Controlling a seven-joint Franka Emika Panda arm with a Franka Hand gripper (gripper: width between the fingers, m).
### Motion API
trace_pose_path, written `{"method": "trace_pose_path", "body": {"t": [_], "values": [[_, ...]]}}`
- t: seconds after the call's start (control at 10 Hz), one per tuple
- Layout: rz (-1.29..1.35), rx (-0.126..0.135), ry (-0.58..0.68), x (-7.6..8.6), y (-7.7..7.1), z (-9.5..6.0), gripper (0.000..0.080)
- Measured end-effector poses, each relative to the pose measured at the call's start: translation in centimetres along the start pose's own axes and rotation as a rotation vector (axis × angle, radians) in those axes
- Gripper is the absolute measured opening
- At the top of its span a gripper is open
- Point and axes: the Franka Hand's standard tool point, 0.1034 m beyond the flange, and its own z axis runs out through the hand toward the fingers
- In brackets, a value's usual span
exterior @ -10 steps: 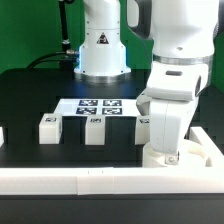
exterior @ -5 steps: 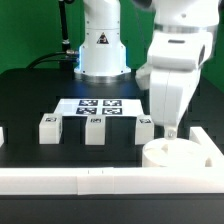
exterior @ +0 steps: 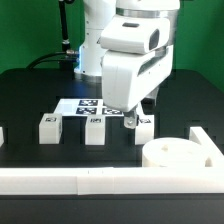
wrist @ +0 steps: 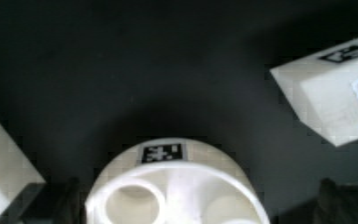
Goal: Assemble stool
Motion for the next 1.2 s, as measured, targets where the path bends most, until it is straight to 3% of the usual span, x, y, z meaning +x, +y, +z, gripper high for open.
{"method": "trace_pose_path", "body": {"t": [0.2, 0.4, 0.7, 1.2], "values": [[0.050, 0.002, 0.001, 0.0, -0.1, 0.1, 0.0649], [0.273, 0.006, 0.003, 0.1, -0.2, 0.2, 0.0649], [0.730, 0.011, 0.018, -0.3, -1.6, 2.0, 0.0649], [1.127, 0.064, 0.050, 0.3, -2.6, 2.6, 0.0649]]}}
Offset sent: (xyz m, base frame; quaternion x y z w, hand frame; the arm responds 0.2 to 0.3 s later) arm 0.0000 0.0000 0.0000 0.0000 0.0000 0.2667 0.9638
